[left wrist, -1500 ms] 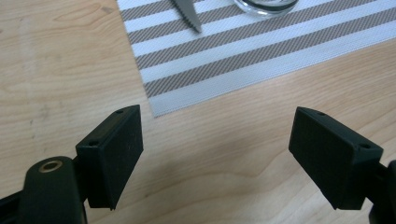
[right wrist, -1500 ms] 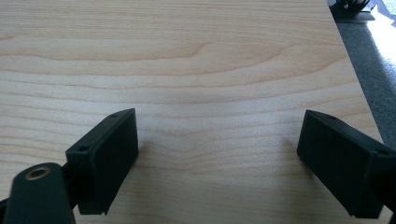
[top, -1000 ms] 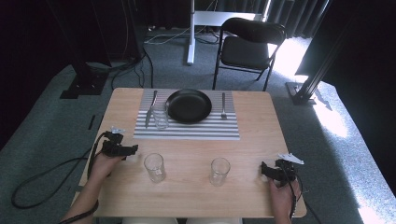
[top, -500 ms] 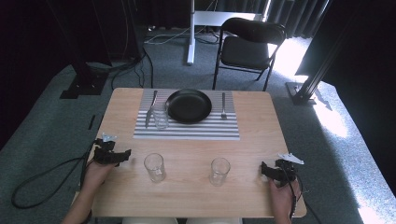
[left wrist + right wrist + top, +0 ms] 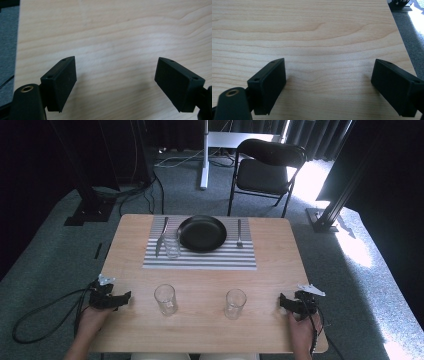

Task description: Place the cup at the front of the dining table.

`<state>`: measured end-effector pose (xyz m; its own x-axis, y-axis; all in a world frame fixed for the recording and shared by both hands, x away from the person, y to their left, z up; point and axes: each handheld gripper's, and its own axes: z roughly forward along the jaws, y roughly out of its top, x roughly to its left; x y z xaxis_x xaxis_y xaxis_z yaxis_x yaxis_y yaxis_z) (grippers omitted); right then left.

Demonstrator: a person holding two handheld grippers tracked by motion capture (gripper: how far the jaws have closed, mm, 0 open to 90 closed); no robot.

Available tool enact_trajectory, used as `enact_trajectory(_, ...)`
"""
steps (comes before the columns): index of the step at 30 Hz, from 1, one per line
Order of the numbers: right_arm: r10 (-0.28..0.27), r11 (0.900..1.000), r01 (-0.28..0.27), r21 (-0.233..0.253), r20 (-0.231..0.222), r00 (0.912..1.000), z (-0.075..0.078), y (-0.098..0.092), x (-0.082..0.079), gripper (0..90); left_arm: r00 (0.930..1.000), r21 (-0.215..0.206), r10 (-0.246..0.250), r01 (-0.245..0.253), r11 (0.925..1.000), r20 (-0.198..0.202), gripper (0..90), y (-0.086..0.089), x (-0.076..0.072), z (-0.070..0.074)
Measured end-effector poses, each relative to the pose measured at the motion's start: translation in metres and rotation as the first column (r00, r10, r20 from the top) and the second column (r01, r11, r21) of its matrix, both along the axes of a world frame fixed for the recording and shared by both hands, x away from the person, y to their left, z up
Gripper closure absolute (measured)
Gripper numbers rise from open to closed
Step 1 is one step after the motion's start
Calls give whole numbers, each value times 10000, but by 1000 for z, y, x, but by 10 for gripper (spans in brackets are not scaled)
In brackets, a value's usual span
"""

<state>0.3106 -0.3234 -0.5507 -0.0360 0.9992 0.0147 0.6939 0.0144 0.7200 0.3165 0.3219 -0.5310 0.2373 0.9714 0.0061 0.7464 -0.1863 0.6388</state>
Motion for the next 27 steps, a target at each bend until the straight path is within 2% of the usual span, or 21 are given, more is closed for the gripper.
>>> enact_trajectory(4, -1, 10000, 1, 0, -2, 10000, 0, 0, 0, 120, 9999, -149, 148, -148, 9998, 2, 182, 4, -6, -2)
enact_trajectory(7, 3, 10000, -3, -2, -2, 10000, 0, 0, 0, 120, 9997, -107, 217, -215, 9997, 102, 182, 4, -10, -4)
enact_trajectory(8, 1, 10000, -1, 4, 2, 10000, 0, 0, 0, 120, 9996, 0, 237, -237, 9997, 125, 183, 4, -11, -4)
enact_trajectory(10, 2, 10000, -2, 2, 3, 10000, 0, 0, 0, 120, 9994, 508, 134, -150, 9986, 322, 182, 2, -16, -4)
enact_trajectory(16, 3, 10000, -3, -3, -2, 10000, 0, 0, 0, 120, 9980, 42, 418, -420, 9991, 467, 182, 9, -28, -2)
enact_trajectory(19, -10, 10000, 10, 14, -2, 10000, 0, 0, 0, 120, 9959, 55, 688, -693, 9976, 589, 182, 11, -35, -1)
enact_trajectory(22, -12, 10000, 12, 11, -10, 10000, 0, 0, 0, 120, 9934, -146, 925, -917, 9957, 684, 182, 12, -40, -2)
enact_trajectory(24, -11, 10000, 11, 14, -11, 10000, 0, 0, 0, 120, 9920, -87, 1028, -1024, 9947, 733, 182, 12, -43, -1)
enact_trajectory(27, -10, 10000, 10, 12, -9, 10000, 0, 0, 0, 120, 9857, -39, 1400, -1403, 9901, 938, 182, 13, -47, 0)
